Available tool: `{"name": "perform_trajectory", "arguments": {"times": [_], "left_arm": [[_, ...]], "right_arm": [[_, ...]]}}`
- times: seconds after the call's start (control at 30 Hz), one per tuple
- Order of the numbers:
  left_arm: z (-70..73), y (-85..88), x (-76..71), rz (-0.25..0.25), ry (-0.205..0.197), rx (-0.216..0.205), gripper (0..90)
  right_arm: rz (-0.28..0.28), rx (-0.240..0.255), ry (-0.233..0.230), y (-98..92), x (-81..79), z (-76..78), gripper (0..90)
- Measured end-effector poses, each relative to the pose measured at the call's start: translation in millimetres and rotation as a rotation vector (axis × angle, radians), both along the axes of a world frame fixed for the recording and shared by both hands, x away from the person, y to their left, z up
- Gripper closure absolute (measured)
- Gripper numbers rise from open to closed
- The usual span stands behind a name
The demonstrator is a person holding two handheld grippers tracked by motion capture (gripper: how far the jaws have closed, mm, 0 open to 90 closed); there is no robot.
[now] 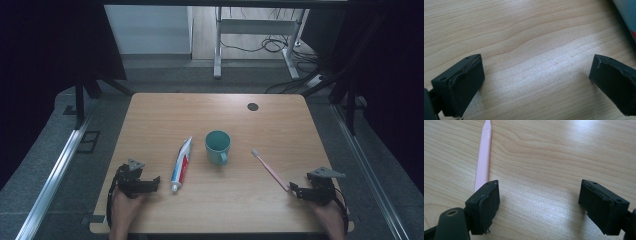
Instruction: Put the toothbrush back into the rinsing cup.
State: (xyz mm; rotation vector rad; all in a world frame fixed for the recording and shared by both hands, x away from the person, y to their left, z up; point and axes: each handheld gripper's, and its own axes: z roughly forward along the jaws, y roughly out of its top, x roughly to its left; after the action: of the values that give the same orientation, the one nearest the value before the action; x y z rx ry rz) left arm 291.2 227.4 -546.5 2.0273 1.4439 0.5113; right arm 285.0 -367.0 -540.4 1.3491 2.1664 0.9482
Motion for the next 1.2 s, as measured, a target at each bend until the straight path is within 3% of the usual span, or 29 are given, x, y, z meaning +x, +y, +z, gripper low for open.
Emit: {"name": "perform_trajectory", "arguments": {"times": [1.2], "left_arm": [[-0.1, -1.5, 1.0, 0.012, 0.000, -0.001, 0.0]], "right_arm": [[-0.002, 0.023, 0.010, -2.7, -0.2, 1.3, 18.2]]}}
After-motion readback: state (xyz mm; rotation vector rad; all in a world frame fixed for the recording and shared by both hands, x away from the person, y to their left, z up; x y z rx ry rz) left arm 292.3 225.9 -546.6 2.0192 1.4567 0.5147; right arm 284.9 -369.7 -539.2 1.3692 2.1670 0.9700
